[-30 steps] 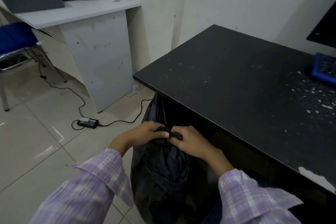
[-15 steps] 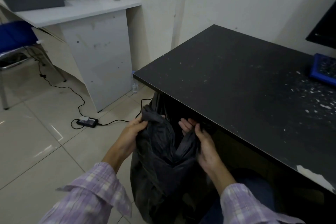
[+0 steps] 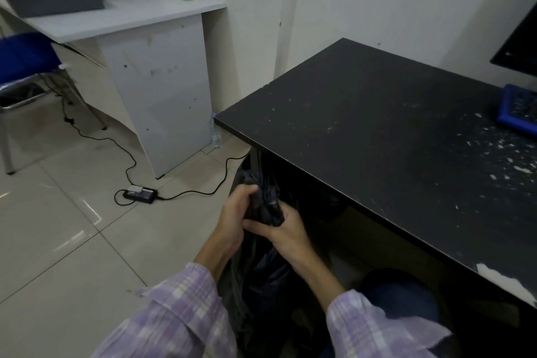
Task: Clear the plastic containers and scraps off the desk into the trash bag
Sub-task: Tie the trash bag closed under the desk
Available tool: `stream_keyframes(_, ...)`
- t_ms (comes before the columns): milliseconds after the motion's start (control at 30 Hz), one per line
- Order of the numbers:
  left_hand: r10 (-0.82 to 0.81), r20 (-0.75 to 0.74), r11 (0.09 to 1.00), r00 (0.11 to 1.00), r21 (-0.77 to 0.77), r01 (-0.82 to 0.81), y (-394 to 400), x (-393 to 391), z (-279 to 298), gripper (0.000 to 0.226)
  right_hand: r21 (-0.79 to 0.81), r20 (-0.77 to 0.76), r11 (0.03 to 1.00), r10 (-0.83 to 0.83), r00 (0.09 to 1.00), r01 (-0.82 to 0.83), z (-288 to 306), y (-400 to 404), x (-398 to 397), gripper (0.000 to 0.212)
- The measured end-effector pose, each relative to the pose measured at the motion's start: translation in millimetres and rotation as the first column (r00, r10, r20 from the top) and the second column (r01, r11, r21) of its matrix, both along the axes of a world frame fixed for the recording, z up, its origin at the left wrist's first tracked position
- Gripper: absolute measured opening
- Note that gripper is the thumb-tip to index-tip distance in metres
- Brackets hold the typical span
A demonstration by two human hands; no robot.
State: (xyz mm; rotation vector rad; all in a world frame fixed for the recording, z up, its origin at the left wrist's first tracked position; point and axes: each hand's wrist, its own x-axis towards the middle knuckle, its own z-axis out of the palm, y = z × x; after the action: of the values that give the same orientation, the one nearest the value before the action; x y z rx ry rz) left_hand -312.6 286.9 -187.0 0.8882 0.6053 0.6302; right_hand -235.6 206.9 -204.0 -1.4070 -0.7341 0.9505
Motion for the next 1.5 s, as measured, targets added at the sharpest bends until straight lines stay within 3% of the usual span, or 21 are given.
stream_keyframes(67, 0.012, -0.118, 0.991, 0.993, 0.135, 0.004, -2, 4, 0, 0.033, -0.021, 0.013, 1.000, 0.011, 1.000, -0.011, -2, 2, -1, 0.047)
stream_keyframes(133, 0.008, -0.156, 0.985, 0.988, 0.173, 0.019, 0, 6, -3, 0.032, -0.036, -0.019, 0.997, 0.071, 0.997, -0.072, -6, -3, 3, 0.045)
stream_keyframes(233, -0.002, -0.103, 0.999, 0.995, 0.047, 0.007, 4, 0, -2, 0.024, -0.021, -0.031, 1.000, 0.020, 0.999, -0.020, -12, -11, 12, 0.021)
stream_keyframes(300, -0.047, -0.046, 0.999, 0.998, -0.018, 0.046, 6, -5, -2, 0.022, -0.006, -0.022, 0.999, -0.048, 0.999, 0.048, -12, -16, 17, 0.018)
stream_keyframes(467, 0.053, -0.063, 0.997, 0.997, 0.058, -0.049, 14, -4, -2, 0.021, -0.025, 0.083, 0.988, -0.151, 0.985, 0.153, -13, -14, 34, 0.021)
stream_keyframes(600, 0.024, -0.190, 0.975, 0.981, 0.221, 0.019, 21, 3, -3, 0.027, -0.091, -0.016, 0.992, -0.094, 0.995, 0.093, -3, -4, 36, 0.019)
stream_keyframes(667, -0.006, -0.287, 0.951, 0.958, 0.295, 0.095, 16, 5, -2, 0.044, -0.130, 0.116, 0.990, -0.031, 0.993, 0.046, -3, -1, 34, 0.034)
stream_keyframes(734, -0.034, -0.377, 0.915, 0.926, 0.362, 0.180, 10, 7, -4, 0.071, -0.062, 0.266, 0.998, -0.003, 0.964, 0.020, 0, -1, 27, 0.040)
stream_keyframes(767, -0.045, -0.426, 0.876, 0.903, 0.417, 0.241, 8, 8, -7, 0.075, 0.002, 0.300, 1.000, -0.029, 0.953, 0.030, -1, -2, 24, 0.036)
stream_keyframes(834, -0.012, -0.512, 0.791, 0.859, 0.521, 0.321, 7, 10, -12, 0.055, 0.074, 0.319, 0.996, -0.072, 0.945, 0.051, -3, -3, 24, 0.030)
stream_keyframes(867, 0.021, -0.537, 0.771, 0.843, 0.546, 0.328, 7, 10, -14, 0.047, 0.080, 0.306, 0.996, -0.057, 0.950, 0.033, -1, -4, 25, 0.030)
stream_keyframes(934, 0.074, -0.530, 0.794, 0.845, 0.544, 0.272, 6, 11, -18, 0.064, 0.074, 0.190, 0.997, -0.003, 0.982, -0.011, 2, -4, 25, 0.024)
stream_keyframes(1034, 0.116, -0.481, 0.769, 0.869, 0.598, 0.228, 0, 9, -14, 0.083, -0.054, -0.138, 0.992, -0.121, 0.983, 0.115, 8, 0, 23, 0.016)
stream_keyframes(1167, 0.059, -0.464, 0.719, 0.884, 0.634, 0.285, 0, 8, -13, 0.073, -0.130, -0.236, 0.989, -0.104, 0.966, 0.075, 16, 8, 25, 0.032)
stream_keyframes(1267, -0.031, -0.469, 0.786, 0.883, 0.534, 0.311, 5, 5, -12, 0.077, -0.060, -0.320, 0.970, -0.241, 0.916, 0.234, 15, 8, 20, 0.023)
stream_keyframes(1300, -0.064, -0.468, 0.818, 0.881, 0.481, 0.315, 7, 6, -11, 0.068, -0.036, -0.327, 0.959, -0.277, 0.904, 0.281, 14, 7, 19, 0.021)
stream_keyframes(1400, -0.138, -0.482, 0.831, 0.865, 0.419, 0.366, 16, 12, -13, 0.037, 0.064, -0.237, 0.941, -0.309, 0.921, 0.332, 10, 7, 16, 0.014)
stream_keyframes(1500, -0.160, -0.463, 0.829, 0.872, 0.416, 0.374, 18, 17, -16, 0.034, 0.201, 0.084, 0.954, -0.241, 0.967, 0.221, 11, 3, 15, 0.013)
